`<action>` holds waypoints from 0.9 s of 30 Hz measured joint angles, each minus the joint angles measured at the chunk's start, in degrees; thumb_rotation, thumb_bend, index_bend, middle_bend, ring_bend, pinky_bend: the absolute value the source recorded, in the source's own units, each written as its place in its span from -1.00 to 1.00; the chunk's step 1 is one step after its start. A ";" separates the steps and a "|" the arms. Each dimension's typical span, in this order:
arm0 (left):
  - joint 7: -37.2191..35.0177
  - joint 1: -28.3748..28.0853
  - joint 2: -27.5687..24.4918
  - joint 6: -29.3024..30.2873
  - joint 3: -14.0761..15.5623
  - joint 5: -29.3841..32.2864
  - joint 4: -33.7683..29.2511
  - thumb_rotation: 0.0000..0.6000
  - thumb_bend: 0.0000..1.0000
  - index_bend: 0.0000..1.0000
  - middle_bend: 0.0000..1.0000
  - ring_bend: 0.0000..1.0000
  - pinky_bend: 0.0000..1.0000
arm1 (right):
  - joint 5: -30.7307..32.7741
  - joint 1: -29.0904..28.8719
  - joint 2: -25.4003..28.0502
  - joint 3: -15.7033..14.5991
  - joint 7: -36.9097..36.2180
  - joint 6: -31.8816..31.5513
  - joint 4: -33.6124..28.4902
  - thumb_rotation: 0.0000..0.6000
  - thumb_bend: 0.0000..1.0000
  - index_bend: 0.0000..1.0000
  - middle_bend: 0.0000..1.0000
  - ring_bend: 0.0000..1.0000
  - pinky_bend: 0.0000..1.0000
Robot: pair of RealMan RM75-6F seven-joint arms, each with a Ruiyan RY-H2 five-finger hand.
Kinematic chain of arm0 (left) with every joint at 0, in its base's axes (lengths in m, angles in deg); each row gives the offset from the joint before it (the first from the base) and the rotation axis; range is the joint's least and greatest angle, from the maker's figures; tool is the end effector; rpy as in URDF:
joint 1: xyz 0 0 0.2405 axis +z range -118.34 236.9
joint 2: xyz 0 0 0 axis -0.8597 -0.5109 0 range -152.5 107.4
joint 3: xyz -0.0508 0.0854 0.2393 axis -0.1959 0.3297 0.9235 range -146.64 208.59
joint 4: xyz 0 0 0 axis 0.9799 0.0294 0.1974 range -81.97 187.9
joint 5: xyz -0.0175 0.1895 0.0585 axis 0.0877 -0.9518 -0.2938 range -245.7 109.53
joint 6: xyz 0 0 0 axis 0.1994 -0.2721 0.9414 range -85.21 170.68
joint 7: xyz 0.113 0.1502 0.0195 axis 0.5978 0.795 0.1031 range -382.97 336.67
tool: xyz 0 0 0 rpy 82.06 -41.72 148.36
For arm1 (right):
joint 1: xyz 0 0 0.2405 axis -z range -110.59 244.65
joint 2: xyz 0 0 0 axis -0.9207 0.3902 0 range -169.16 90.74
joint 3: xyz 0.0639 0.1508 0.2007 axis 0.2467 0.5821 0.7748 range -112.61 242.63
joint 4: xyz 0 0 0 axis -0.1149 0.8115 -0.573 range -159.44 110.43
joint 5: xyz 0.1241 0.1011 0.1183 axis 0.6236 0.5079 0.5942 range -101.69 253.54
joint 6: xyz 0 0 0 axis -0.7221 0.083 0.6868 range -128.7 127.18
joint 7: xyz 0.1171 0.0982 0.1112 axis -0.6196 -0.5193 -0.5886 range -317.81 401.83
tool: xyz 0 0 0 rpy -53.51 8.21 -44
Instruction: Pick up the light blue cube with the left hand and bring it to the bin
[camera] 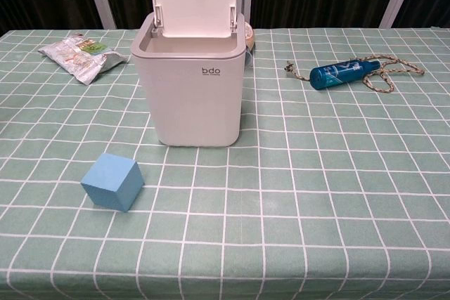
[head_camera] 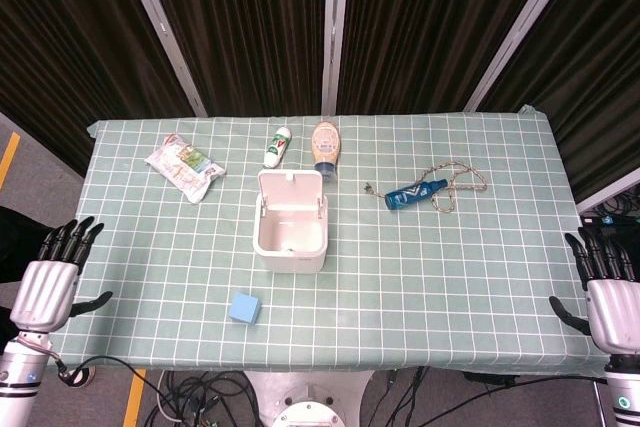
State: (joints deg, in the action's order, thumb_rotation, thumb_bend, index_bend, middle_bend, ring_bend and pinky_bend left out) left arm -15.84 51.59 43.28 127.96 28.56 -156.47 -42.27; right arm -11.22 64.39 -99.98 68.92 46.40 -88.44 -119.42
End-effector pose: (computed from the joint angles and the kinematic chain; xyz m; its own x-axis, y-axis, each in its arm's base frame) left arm -0.2787 0.2364 0.1525 0.4421 -0.0153 0.8968 0.8916 -0.1013 -0.4413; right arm -0.3036 -0.2165 0.1941 0.4768 0.0460 0.8778 -0.8788 0.0053 0.4771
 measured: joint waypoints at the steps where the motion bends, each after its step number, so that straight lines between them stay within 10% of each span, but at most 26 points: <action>1: 0.01 0.06 -0.06 0.04 0.01 0.07 -0.03 1.00 -0.98 -0.87 -0.92 -1.00 -0.81 | -0.05 0.02 0.00 -0.03 0.05 -0.03 -0.01 1.00 -0.74 -1.00 -1.00 -1.00 -1.00; 27: -0.88 -2.31 0.58 -5.67 5.59 -8.53 -2.68 1.00 -0.98 -0.85 -0.89 -1.00 -0.79 | 0.56 -0.03 0.84 0.52 -2.45 0.02 1.16 1.00 -0.74 -1.00 -1.00 -1.00 -1.00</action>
State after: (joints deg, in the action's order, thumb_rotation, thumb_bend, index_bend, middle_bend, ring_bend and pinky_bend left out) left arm -16.72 49.28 43.86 122.29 34.15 -165.00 -44.95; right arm -10.66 64.36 -99.15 69.44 43.96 -88.42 -118.26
